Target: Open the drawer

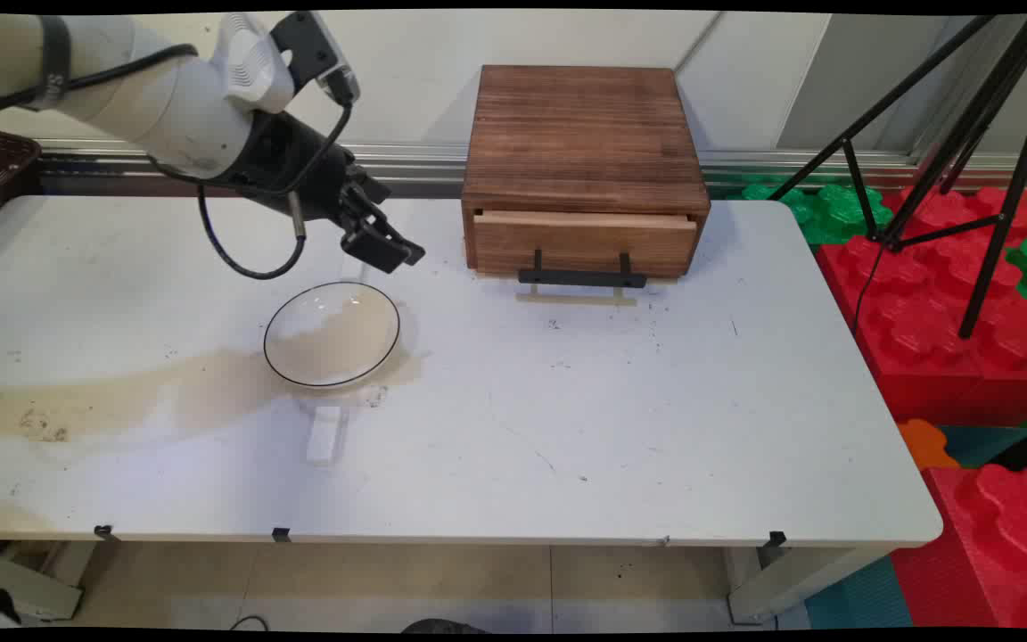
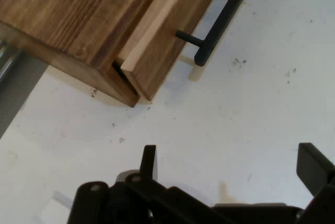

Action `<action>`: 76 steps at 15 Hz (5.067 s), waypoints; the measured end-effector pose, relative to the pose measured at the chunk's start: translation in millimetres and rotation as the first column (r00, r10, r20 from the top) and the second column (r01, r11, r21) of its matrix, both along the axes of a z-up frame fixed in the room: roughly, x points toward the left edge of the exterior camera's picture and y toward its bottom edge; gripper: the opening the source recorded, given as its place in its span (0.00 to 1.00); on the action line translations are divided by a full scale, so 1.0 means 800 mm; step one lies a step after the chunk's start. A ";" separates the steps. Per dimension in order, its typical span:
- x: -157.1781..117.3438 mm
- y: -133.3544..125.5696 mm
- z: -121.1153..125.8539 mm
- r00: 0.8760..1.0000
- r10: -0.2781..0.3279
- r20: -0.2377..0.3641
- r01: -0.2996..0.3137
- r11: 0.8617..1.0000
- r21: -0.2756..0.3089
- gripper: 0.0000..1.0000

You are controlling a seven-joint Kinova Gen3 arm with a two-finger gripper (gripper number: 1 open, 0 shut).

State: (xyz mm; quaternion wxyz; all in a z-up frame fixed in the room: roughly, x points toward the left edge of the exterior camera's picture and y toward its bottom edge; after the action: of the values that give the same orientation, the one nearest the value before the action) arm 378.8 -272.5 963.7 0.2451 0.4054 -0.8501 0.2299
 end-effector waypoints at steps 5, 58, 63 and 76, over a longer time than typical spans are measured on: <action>-0.020 -0.026 0.002 0.999 -0.035 0.033 0.034 0.999 0.019 1.00; -0.247 -0.229 -0.197 0.939 -0.292 0.181 0.251 0.943 0.218 1.00; -0.253 -0.197 -0.195 0.943 -0.291 0.161 0.249 0.939 0.238 1.00; -0.273 -0.117 -0.192 0.942 -0.316 0.109 0.283 0.927 0.247 1.00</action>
State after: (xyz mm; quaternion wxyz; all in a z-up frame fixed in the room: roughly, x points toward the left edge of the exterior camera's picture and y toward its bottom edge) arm 160.6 -366.2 810.5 0.1657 0.2779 -0.9386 0.1200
